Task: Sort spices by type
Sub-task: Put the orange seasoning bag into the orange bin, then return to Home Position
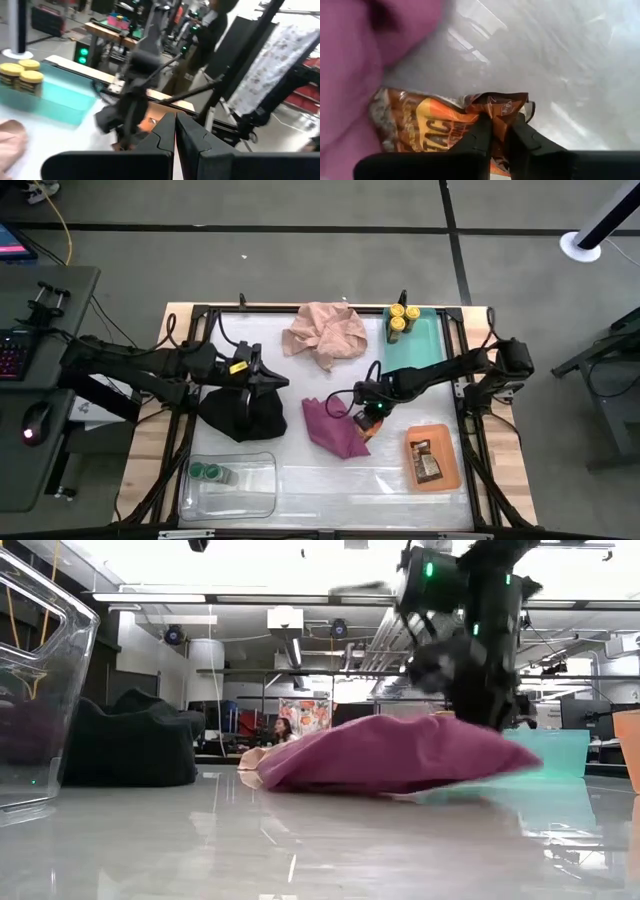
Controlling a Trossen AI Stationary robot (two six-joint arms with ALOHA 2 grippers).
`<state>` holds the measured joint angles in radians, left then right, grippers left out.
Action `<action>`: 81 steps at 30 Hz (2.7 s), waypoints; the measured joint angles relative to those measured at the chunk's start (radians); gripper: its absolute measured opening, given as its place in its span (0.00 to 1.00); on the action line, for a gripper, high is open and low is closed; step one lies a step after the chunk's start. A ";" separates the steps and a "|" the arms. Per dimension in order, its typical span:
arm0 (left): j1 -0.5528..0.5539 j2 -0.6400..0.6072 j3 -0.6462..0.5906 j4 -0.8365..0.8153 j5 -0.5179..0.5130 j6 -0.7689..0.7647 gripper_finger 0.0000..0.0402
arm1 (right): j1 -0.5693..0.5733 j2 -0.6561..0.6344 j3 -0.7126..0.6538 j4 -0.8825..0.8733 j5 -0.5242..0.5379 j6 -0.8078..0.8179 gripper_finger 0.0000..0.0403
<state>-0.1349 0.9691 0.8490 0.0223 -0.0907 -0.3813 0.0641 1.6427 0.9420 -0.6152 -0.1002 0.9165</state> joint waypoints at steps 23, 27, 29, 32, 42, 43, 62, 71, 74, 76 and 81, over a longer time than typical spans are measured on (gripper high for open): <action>0.076 0.000 0.001 0.005 -0.074 -0.061 0.00 | 0.468 -0.478 0.045 -0.650 -0.014 -0.157 0.05; 0.067 0.000 0.001 0.007 -0.074 -0.079 0.00 | 0.543 -0.414 0.000 -0.535 -0.014 -0.158 0.05; 0.063 0.000 0.001 0.011 -0.074 -0.079 0.00 | 0.567 -0.379 -0.008 -0.496 -0.014 -0.158 0.08; 0.055 0.000 0.001 0.038 -0.074 -0.079 0.00 | 0.591 -0.337 -0.008 -0.472 -0.014 -0.128 0.19; 0.058 -0.001 0.002 0.053 -0.074 -0.061 0.00 | 0.594 -0.309 0.018 -0.528 -0.065 -0.039 0.64; 0.061 -0.007 0.002 0.051 -0.073 -0.042 0.00 | 0.589 -0.313 0.036 -0.542 -0.075 -0.042 0.67; 0.105 -0.429 -0.505 0.466 -0.043 0.135 0.00 | 0.410 -0.369 0.409 -0.667 0.408 0.181 0.71; 0.110 -0.683 -0.796 0.571 -0.044 0.052 0.00 | 0.319 -0.370 0.473 -0.668 0.411 0.196 0.71; 0.110 -0.751 -0.838 0.544 -0.046 0.029 0.00 | 0.316 -0.370 0.473 -0.669 0.407 0.209 0.70; 0.110 -0.783 -0.836 0.470 -0.046 0.022 0.00 | 0.316 -0.370 0.471 -0.669 0.391 0.211 0.68; 0.110 -0.816 -0.837 0.357 -0.049 0.006 0.00 | 0.341 -0.370 0.469 -0.695 0.377 0.184 0.56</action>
<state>-0.0250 0.1527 0.0120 0.3796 -0.1402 -0.3752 0.4046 1.2732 1.4105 -1.3098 0.2771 1.1003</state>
